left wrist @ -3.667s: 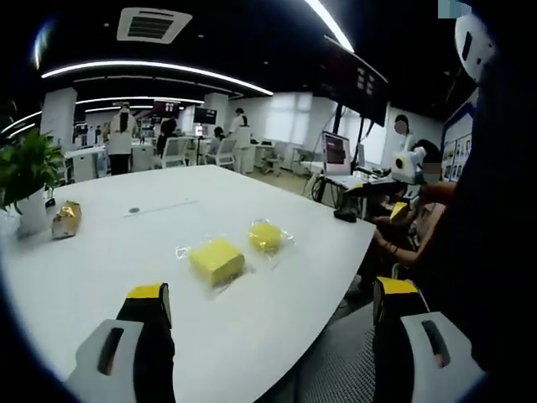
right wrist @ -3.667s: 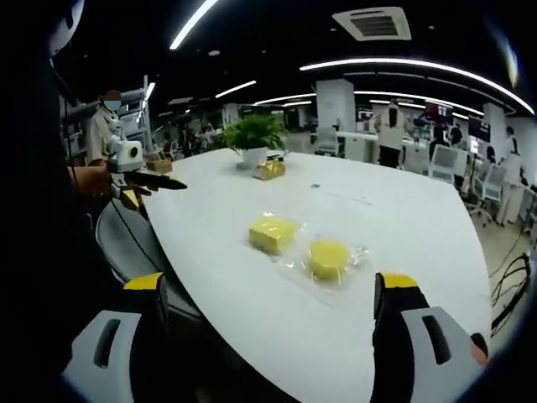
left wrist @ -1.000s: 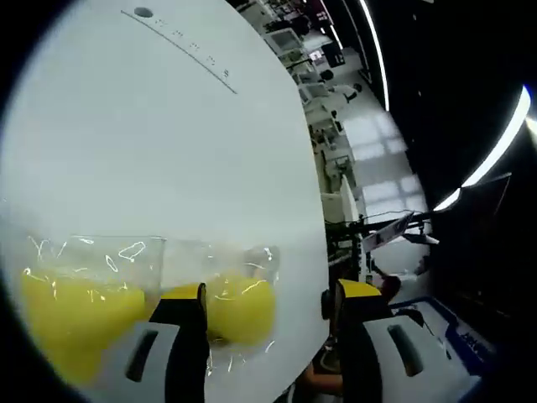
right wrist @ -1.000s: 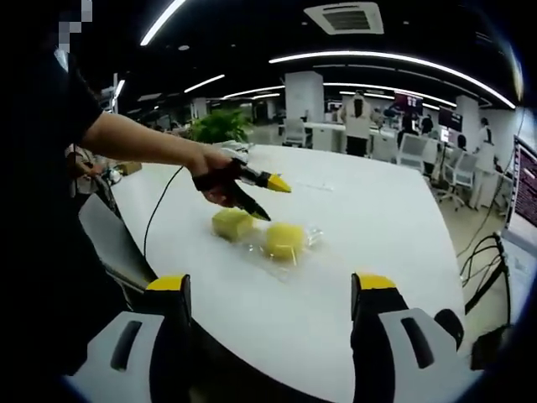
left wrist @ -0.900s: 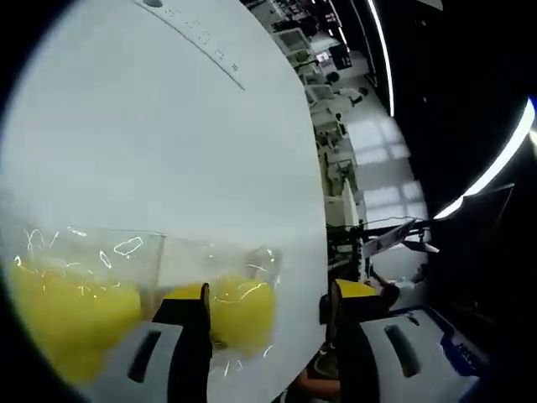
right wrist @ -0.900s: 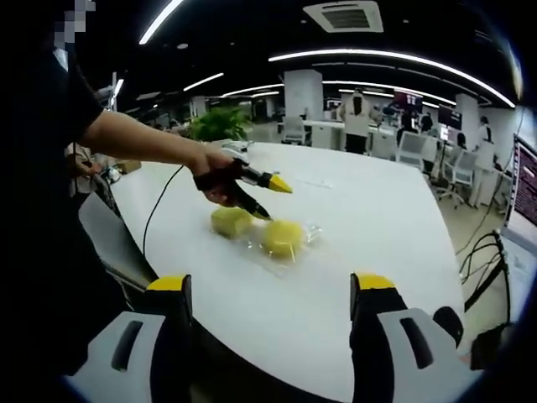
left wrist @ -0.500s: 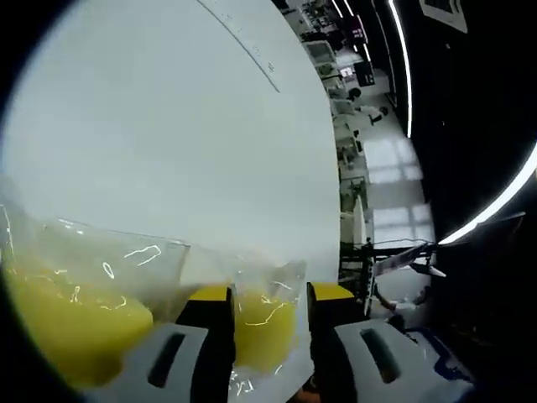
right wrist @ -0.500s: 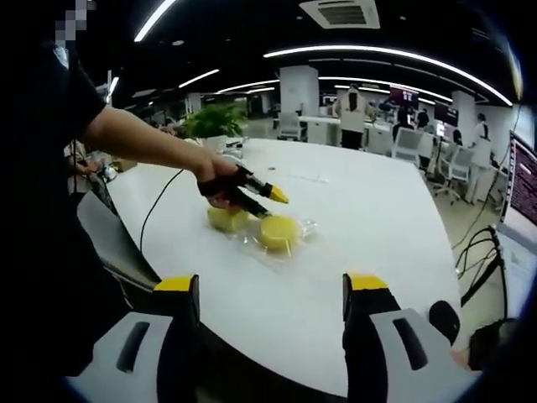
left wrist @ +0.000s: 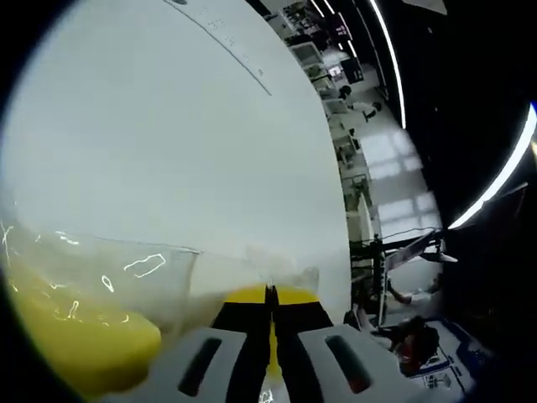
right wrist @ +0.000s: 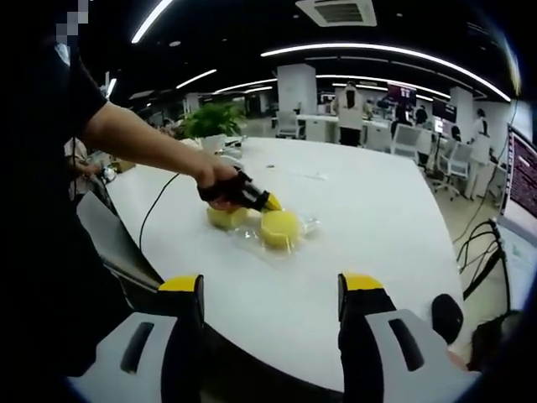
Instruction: Compare the silicone blocks by pressing each to a similar depth, holding the contact briefly, and releasing to observe deformation and rebound differences across the visible hardness samples.
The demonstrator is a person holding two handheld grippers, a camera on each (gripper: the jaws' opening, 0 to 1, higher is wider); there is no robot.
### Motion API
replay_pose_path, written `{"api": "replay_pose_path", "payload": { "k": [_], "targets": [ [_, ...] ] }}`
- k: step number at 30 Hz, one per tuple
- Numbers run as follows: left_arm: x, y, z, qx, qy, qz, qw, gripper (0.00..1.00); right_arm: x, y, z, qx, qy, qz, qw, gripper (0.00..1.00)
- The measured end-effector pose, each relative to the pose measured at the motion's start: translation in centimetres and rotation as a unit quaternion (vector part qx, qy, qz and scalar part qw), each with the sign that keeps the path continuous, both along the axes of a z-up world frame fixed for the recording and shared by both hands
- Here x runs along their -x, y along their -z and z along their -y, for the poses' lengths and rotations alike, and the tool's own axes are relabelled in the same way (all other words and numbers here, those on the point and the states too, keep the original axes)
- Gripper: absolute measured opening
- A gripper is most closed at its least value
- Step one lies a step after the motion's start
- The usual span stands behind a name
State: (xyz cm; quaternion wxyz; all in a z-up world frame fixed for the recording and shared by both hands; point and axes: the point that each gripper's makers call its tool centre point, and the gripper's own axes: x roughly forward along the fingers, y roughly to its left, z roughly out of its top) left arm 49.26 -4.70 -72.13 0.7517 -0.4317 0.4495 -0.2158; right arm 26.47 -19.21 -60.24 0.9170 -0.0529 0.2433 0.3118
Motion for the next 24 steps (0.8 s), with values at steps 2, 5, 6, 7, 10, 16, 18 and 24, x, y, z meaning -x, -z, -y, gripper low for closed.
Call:
{"api": "replay_pose_path", "payload": {
  "k": [2,5,6,7,10,16,18,24],
  "targets": [
    [0.2,-0.7,0.2,0.018,-0.003,0.016,0.9997,0.0,0.0,0.0,0.0,0.002,0.0,0.0,1.0,0.58],
    [0.8,-2.5,0.9,0.029,0.026,0.059,0.9975,0.0,-0.1,-0.1,-0.1,0.006,-0.005,0.002,1.0,0.58],
    [1.0,-3.0,1.0,0.023,0.041,0.077,0.9959,0.0,-0.2,-0.1,-0.3,0.006,-0.007,0.003,1.0,0.58],
    [1.5,-3.9,1.4,0.016,0.064,0.099,0.9929,0.0,-0.2,-0.1,-0.5,0.007,-0.009,0.001,0.9999,0.58],
    [2.8,-5.9,2.0,0.016,0.105,0.143,0.9839,0.0,-0.2,-0.1,-0.8,0.011,-0.019,0.004,0.9998,0.58],
    [5.0,-8.6,1.9,0.029,0.144,0.186,0.9716,0.0,-0.1,-0.3,-1.7,0.02,-0.038,0.008,0.9991,0.58],
    [6.0,-9.6,1.8,0.03,0.157,0.203,0.9661,0.0,0.0,-0.4,-2.0,0.02,-0.043,0.01,0.9988,0.58],
    [7.6,-13.1,-0.4,-0.014,0.162,0.293,0.9423,0.0,0.3,0.2,-3.3,0.033,-0.067,0.008,0.9972,0.59]
  ]
}}
